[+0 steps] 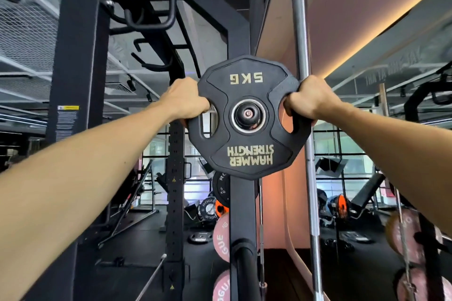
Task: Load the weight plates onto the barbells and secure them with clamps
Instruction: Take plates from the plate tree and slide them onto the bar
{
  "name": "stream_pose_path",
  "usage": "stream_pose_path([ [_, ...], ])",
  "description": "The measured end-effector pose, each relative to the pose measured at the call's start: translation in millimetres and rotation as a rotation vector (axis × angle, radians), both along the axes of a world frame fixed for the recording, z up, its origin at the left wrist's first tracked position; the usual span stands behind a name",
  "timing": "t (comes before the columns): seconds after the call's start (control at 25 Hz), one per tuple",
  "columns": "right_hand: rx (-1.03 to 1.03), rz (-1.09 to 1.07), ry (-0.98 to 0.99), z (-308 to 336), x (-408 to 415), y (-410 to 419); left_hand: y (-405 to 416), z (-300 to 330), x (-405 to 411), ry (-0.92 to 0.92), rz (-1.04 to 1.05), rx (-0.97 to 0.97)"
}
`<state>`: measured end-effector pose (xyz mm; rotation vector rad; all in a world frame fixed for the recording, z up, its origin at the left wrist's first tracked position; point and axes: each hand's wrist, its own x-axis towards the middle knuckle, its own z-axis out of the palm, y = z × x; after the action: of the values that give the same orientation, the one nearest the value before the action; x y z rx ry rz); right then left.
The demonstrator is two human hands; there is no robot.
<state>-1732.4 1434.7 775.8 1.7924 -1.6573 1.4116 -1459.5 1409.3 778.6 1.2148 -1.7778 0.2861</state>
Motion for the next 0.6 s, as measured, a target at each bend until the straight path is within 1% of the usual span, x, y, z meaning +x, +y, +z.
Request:
stream_pose_path([
  [0.12,-0.026,-0.004,0.002,1.2,-6.4,-38.4,-36.6,-1.6,-4.6,-0.008,0.042,0.01],
  [0.36,-0.03,-0.01,0.006,-2.6,-10.9,-108.8,-102.6,-4.8,-11.5,0.04,0.043,-0.005],
  [0.48,-0.025,-0.031,0.012,-3.9,-14.4,-133.5,-126.7,-2.8,-14.9,0.014,0.064,-0.021],
  [0.6,-0.008,-0.033,-0.039,-4.7,-14.8,-158.4,-154.6,-3.2,-18.9,0.004,0.075,-0.012],
])
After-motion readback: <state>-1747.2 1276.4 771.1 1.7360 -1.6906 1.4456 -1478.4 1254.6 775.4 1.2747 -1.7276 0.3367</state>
